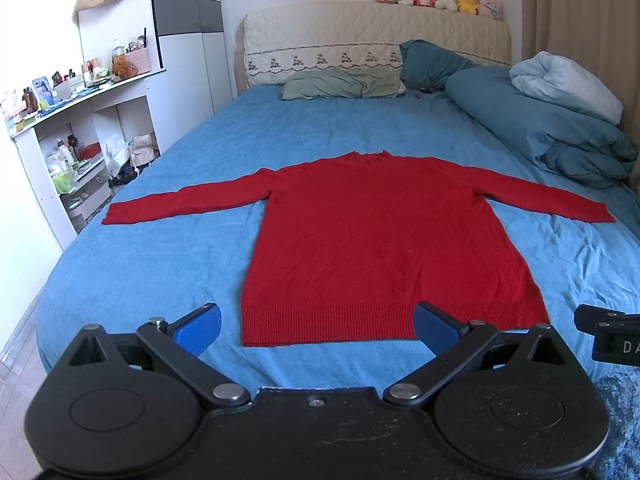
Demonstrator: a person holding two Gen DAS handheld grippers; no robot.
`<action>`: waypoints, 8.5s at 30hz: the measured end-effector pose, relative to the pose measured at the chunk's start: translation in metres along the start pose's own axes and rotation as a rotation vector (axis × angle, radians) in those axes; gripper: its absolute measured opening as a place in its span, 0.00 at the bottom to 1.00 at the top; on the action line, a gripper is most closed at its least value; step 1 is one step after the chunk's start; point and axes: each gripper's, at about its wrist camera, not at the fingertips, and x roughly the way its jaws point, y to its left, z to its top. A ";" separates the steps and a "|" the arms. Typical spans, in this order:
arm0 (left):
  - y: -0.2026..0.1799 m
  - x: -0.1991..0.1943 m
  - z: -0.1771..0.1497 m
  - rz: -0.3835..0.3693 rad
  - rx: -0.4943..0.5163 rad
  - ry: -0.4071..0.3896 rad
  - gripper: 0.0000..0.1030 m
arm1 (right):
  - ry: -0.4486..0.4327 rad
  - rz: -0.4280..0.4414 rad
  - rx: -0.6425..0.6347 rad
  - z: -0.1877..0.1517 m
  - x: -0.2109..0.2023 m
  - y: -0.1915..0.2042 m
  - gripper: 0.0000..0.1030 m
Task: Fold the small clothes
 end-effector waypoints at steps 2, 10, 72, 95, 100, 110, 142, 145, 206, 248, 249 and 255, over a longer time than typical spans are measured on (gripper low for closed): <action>0.001 0.000 0.000 0.000 -0.001 0.000 1.00 | 0.000 0.000 0.000 0.000 0.000 0.000 1.00; 0.003 -0.001 0.000 0.003 -0.001 0.000 1.00 | 0.000 0.002 0.002 0.000 0.001 0.000 1.00; -0.292 0.534 0.211 -0.238 0.232 0.260 1.00 | -0.020 -0.372 0.616 0.142 0.439 -0.338 0.65; -0.098 0.495 0.301 -0.161 0.073 0.180 1.00 | -0.239 0.244 0.248 0.348 0.418 -0.111 0.20; -0.016 0.503 0.277 -0.024 0.007 0.229 0.99 | -0.086 0.427 0.006 0.308 0.468 0.029 0.20; 0.024 0.521 0.233 -0.078 -0.081 0.344 0.99 | -0.006 0.377 -0.280 0.233 0.483 0.105 0.32; -0.048 0.534 0.212 -0.353 -0.152 0.301 0.66 | 0.105 0.041 0.078 0.184 0.423 -0.063 0.86; -0.060 0.537 0.216 -0.365 -0.160 0.297 0.60 | 0.098 0.002 0.076 0.183 0.426 -0.059 0.95; 0.015 0.504 0.176 -0.148 -0.097 0.256 0.53 | 0.089 0.217 0.164 0.294 0.551 -0.043 0.96; 0.371 0.397 0.170 0.277 -0.566 0.185 0.69 | 0.172 0.194 0.020 0.267 0.369 0.176 1.00; 0.379 0.402 0.164 0.277 -0.572 0.192 0.65 | 0.177 0.189 0.029 0.264 0.369 0.181 1.00; 0.413 0.428 0.138 0.294 -0.641 0.234 0.50 | 0.198 0.164 0.044 0.250 0.373 0.202 1.00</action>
